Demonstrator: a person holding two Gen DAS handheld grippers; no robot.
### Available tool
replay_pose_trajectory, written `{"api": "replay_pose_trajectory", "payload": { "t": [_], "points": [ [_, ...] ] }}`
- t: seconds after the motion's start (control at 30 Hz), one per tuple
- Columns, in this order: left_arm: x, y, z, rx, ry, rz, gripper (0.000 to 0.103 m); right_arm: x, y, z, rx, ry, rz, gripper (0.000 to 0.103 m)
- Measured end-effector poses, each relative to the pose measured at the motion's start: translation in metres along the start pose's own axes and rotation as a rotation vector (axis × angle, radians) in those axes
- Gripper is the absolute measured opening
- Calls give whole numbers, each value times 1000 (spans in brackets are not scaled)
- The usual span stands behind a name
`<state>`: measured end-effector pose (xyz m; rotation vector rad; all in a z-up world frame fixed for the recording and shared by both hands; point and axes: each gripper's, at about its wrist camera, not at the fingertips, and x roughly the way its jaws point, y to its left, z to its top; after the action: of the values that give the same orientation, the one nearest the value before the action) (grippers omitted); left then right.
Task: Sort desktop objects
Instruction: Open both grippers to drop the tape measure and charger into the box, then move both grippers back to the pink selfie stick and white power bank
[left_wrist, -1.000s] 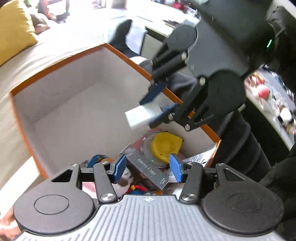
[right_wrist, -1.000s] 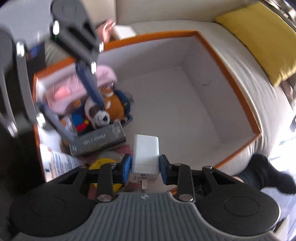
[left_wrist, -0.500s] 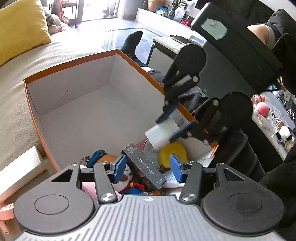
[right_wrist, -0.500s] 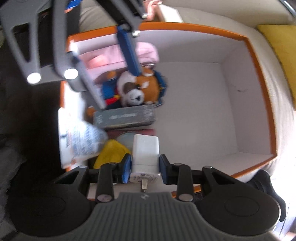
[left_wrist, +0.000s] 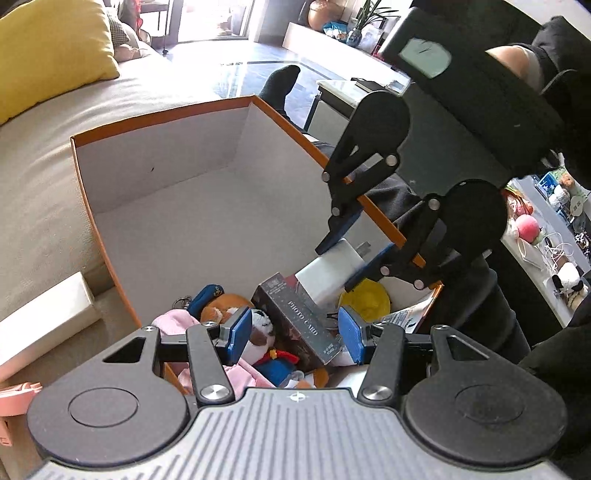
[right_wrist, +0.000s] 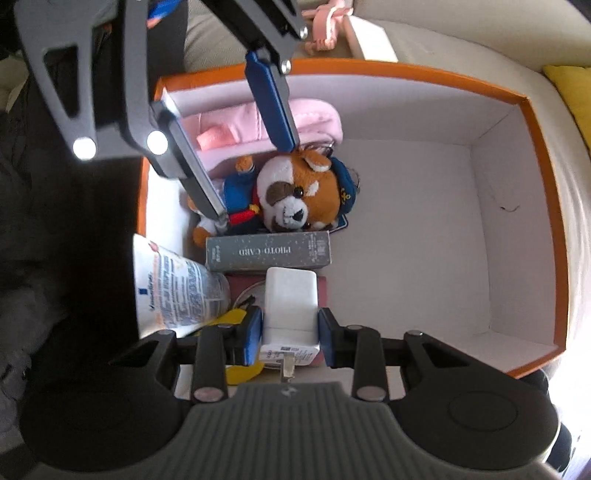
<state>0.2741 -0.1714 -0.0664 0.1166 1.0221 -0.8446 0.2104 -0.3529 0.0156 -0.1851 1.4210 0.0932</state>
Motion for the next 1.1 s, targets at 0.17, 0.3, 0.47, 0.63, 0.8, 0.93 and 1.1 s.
{"api": "replay_pose_trajectory", "payload": {
  "t": [0.17,0.3,0.47,0.63,0.8,0.93,1.1],
  "points": [
    [-1,1,-1,-4,-7,-7,60,8,-3,-3,-53,-16,62,35],
    [0,2,-2,-5,-4,-4,60,12,-5,-4,-58,23,58,35],
    [-1,2,-2,-21,-11,-1,60,12,-4,-4,-65,17,62,37],
    [-1,0,-1,-8,-7,-6,60,12,1,-4,-83,-7,63,37],
    [-2,-1,-2,-10,-6,3,60,14,-2,-1,-81,-10,73,38],
    [-5,-1,-4,-14,-7,8,60,6,-5,-4,-50,-47,60,50],
    [-9,-5,-6,-21,-18,23,60,-8,-10,-9,-4,-68,24,50]
  ]
}}
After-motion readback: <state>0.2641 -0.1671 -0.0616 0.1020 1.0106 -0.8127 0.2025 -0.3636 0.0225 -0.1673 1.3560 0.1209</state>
